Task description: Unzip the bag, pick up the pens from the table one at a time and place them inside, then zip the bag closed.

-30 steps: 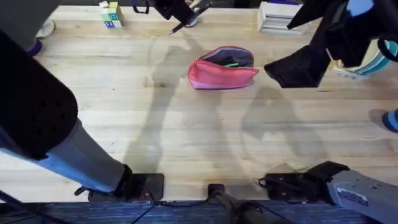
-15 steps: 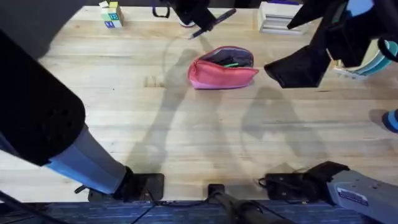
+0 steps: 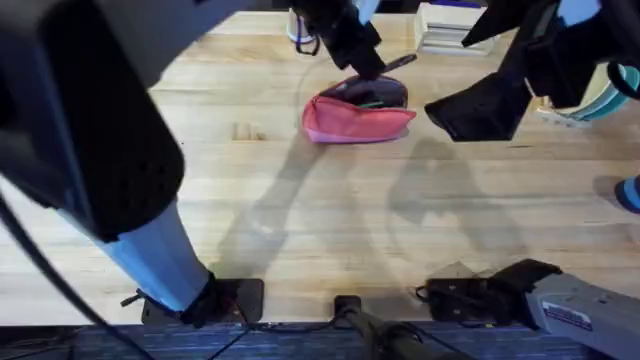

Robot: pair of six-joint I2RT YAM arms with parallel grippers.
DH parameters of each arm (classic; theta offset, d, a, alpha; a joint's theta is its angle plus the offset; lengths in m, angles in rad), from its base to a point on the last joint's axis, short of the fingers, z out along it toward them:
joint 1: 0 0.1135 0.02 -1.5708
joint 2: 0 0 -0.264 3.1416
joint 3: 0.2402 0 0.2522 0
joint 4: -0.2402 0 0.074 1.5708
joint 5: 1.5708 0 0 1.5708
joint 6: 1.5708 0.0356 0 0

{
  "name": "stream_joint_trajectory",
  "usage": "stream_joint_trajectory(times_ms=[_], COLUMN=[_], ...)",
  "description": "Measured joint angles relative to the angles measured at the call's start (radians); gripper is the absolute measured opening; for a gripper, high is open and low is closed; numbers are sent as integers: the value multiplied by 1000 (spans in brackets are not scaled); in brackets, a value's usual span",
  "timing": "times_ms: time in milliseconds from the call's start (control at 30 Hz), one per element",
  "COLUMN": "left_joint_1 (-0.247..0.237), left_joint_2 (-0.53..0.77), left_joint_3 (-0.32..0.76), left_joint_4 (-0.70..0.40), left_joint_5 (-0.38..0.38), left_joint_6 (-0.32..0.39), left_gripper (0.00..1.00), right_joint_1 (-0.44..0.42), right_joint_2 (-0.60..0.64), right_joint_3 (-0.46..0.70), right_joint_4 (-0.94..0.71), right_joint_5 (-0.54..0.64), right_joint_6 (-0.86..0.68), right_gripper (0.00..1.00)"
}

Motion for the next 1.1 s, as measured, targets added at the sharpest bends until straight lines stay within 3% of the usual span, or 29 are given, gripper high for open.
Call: stream_joint_trajectory(times_ms=[633, 933, 1100], left_joint_1=[-18, -18, -20], left_joint_2=[100, 192, 195], left_joint_3=[0, 0, 0], left_joint_4=[41, -38, -36], left_joint_5=[18, -125, -142], left_joint_6=[0, 3, 3], left_gripper=[43, 43, 45], right_joint_1=[0, 0, 0], right_joint_2=[0, 0, 0], right_joint_3=[0, 0, 0], right_joint_4=[0, 0, 0], right_joint_5=[0, 0, 0], right_joint_6=[0, 0, 0], right_gripper=[998, 997, 997])
